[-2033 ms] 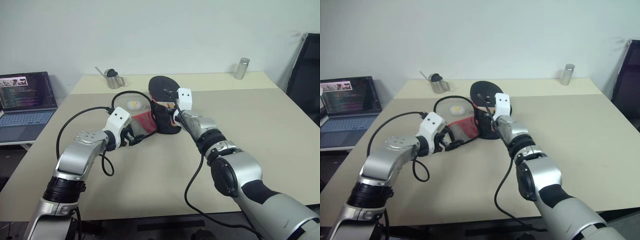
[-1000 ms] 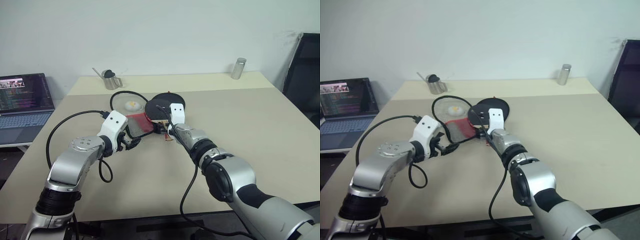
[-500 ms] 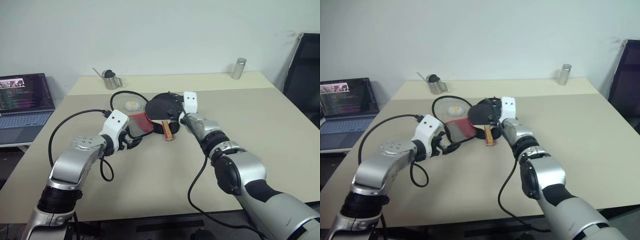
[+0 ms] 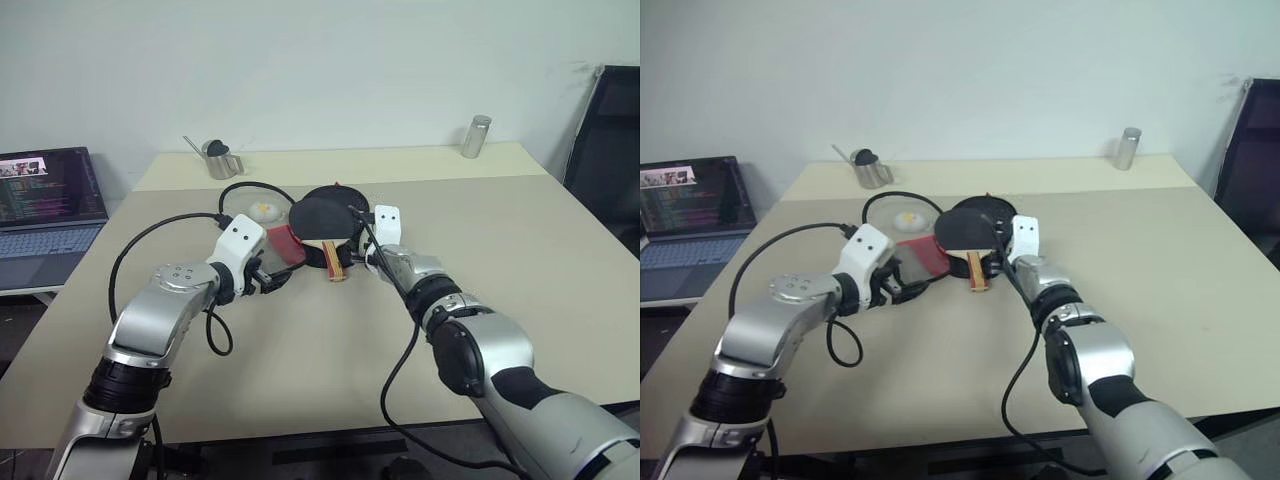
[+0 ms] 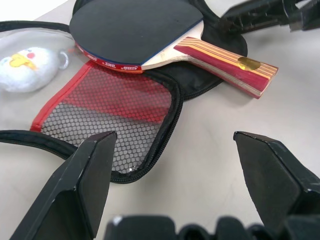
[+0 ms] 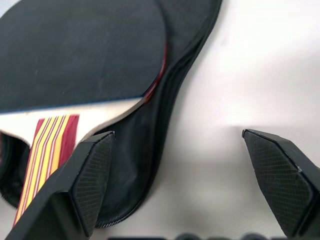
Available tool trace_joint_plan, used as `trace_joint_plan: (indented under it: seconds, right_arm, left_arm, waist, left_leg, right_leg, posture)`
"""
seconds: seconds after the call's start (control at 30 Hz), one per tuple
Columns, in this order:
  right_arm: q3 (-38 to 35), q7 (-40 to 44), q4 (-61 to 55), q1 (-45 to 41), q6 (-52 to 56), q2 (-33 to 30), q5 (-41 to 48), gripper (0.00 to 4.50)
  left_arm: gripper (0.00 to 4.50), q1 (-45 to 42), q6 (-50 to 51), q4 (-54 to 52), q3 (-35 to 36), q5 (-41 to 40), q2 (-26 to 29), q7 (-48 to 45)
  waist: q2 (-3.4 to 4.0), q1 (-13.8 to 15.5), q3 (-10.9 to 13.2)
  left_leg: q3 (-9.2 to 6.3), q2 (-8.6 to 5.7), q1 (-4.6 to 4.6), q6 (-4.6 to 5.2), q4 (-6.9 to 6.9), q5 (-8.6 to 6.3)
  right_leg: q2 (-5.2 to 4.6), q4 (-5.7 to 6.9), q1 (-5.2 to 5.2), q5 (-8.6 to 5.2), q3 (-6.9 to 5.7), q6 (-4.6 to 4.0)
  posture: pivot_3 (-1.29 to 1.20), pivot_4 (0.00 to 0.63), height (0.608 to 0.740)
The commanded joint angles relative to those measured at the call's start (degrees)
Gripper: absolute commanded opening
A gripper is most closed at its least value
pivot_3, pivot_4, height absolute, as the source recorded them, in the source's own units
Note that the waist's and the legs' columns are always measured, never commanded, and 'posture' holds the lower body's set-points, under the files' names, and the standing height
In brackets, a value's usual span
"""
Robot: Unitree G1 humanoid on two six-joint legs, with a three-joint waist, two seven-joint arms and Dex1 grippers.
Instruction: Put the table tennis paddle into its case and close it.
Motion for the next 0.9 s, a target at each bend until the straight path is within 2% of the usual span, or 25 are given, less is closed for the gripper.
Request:
trace_joint_plan:
  seconds: [0.03,0.07,0.1,0.17,0.5,0.9]
  right_arm:
    - [0.7,-0.3,-0.7,0.3,0.4,1.0,-0.5,4.49]
    - [0.9,-0.5,-0.6,0.5,0.4,1.2,-0.7,4.49]
    - [1.2,-0.4,-0.5,0.8,0.3,1.4,-1.0,4.09]
    - [1.5,-0.5,-0.3,1.2,0.5,1.8,-1.3,3.59]
    - [1.5,-0.3,-0.6,1.3,1.2,2.9,-1.0,0.05]
    - [2.1,2.2,-1.7,-0.6,1.7,2.8,-1.2,0.02]
  left_arm:
    - [4.11,-0.4,-0.6,-1.6,0.4,0.5,0.7,0.0]
    - [4.11,-0.3,-0.4,-1.8,0.5,0.6,0.7,0.1]
    - [4.11,-0.1,-0.3,-2.0,0.5,0.6,0.8,0.2]
    - [4.11,0.1,-0.1,-2.3,0.5,0.8,1.0,0.4]
    - [4.11,0.7,-0.3,-2.2,1.6,1.0,1.8,0.7]
    - [4.11,0.1,-1.6,-0.1,1.4,1.6,1.3,1.4]
  waist:
    - [-0.01,0.0,0.0]
    - [0.00,0.0,0.0]
    - [0.00,0.0,0.0]
    - [0.00,0.0,0.0]
    - [0.00,-0.1,-0.1]
    - [-0.01,-0.1,-0.1]
  left_leg:
    - [0.00,0.00,0.00,0.00,0.00,0.00]
    - [0.00,0.00,0.01,0.00,0.00,0.00]
    - [0.00,0.00,0.02,0.00,0.00,0.00]
    - [0.01,0.00,0.04,0.00,0.00,0.00]
    - [0.02,0.04,0.12,-0.02,0.00,0.01]
    - [0.01,0.04,0.12,-0.02,0.00,0.01]
  right_leg:
    - [0.00,0.00,0.00,0.00,0.00,0.00]
    - [0.00,0.01,0.00,0.00,0.00,0.00]
    - [0.00,0.01,0.01,0.00,0.00,0.00]
    - [0.00,0.01,0.02,0.00,0.01,0.00]
    - [0.05,0.04,0.05,0.03,0.03,-0.05]
    - [0.06,0.03,0.04,0.03,0.02,-0.05]
  posture:
    - [0.00,0.150,0.740]
    - [0.00,0.150,0.740]
    - [0.00,0.150,0.740]
    - [0.00,0.150,0.740]
    - [0.00,0.150,0.740]
    - [0.00,0.150,0.740]
